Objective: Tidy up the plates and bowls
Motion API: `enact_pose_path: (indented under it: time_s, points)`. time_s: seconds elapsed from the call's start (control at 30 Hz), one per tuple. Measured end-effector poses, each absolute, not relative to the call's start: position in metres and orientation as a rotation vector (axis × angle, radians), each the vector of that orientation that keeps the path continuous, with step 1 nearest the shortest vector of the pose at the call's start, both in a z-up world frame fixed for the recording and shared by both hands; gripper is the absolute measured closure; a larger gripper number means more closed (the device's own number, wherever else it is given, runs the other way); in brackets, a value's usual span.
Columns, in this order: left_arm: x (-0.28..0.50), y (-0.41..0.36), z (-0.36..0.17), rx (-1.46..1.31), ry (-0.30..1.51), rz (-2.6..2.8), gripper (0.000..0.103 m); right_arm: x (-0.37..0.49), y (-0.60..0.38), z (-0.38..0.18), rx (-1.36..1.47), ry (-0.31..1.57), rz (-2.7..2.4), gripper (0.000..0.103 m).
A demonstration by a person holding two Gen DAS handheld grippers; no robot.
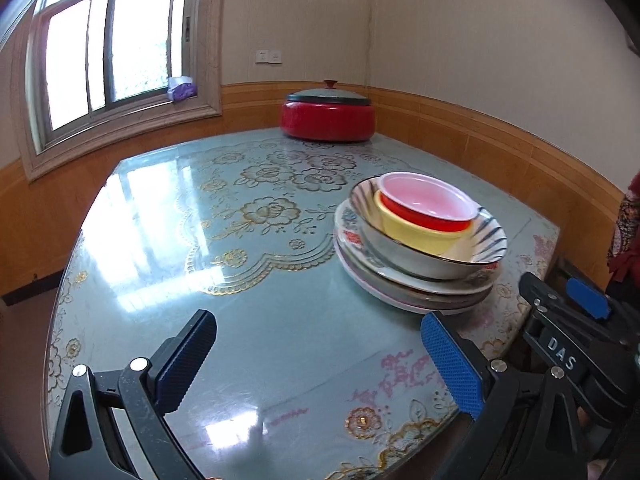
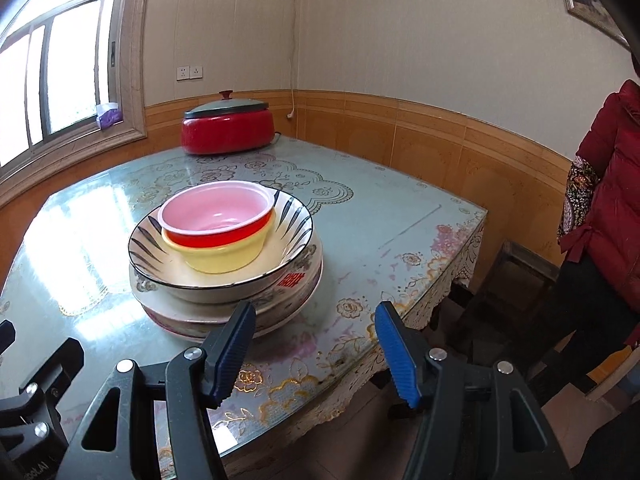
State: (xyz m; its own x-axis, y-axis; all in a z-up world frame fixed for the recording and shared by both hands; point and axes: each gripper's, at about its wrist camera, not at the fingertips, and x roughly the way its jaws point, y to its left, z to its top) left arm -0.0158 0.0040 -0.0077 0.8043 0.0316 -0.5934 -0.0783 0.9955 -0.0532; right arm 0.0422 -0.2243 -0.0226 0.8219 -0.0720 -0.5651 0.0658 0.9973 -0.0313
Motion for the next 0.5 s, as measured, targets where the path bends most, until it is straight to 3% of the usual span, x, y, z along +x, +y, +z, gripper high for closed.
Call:
enact_pose_path:
  time_s: [0.5]
  points:
    - [-0.013,0.009,-0.014,-0.083,0.643,0.093,0.0,0.04,-0.214,-0.023,-0.011,0.606,-0.036,0.04]
